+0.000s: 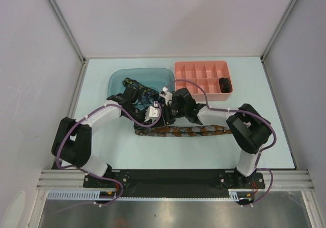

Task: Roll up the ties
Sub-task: Roll the tie at the center of the board.

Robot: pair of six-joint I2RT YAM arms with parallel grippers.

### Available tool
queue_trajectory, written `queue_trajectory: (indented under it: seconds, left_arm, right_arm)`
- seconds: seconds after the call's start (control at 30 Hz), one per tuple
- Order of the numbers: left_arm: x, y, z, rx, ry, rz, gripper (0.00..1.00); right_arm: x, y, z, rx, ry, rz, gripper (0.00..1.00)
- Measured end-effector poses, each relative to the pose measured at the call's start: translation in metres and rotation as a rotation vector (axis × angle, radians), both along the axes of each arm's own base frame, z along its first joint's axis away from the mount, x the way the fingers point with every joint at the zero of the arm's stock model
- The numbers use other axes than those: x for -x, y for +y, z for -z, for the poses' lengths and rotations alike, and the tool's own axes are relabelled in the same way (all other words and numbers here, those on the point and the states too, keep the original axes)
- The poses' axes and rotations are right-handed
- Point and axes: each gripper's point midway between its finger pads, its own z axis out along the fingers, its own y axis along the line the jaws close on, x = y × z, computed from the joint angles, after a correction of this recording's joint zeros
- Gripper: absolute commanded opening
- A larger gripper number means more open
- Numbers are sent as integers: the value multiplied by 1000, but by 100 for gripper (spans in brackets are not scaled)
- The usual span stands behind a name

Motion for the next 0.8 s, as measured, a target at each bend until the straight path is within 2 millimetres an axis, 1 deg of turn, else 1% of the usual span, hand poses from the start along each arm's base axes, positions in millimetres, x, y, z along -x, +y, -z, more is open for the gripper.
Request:
queue_trajectory:
  seconds: [0.13,0.2,0.3,0.33,0.37,0.47,0.53,0.57,0.6,0.67,0.7,0.77,0.8]
  left_arm:
    - [2,-2,0,13,13,6,36]
    - [3,-3,0,17,21,9,36]
    - [4,-3,0,18,23,9,36]
    - [4,-4,0,22,25,11,36]
    - [4,-5,-1,28,26,13,36]
    - [6,-6,-2,40,32,17,37]
    - [6,-6,-2,38,34,16,40]
    - [7,-5,-1,35,38,15,43]
    - [8,-4,0,32,41,14,52]
    - [9,-3,2,27,44,10,63]
    - [9,-3,4,27,48,7,71]
    - [10,-2,6,28,44,-2,80]
    - [10,0,7,28,37,-10,89]
  right_arm:
    - [-2,4,9,6,26,23,49]
    - [-6,4,18,27,45,49,51]
    - [-8,4,21,36,48,63,50]
    - [-8,4,21,38,50,69,49]
    - [-9,4,21,38,50,74,43]
    - [-8,8,21,32,59,76,36]
    - [-5,11,23,27,66,73,22]
    - [-5,12,24,29,70,73,6]
    - [-4,12,26,32,76,74,1]
    - [-3,10,32,46,98,83,0]
    - [-3,10,35,50,104,85,0]
    - [-2,9,37,55,110,88,0]
    - [-2,9,37,55,111,89,0]
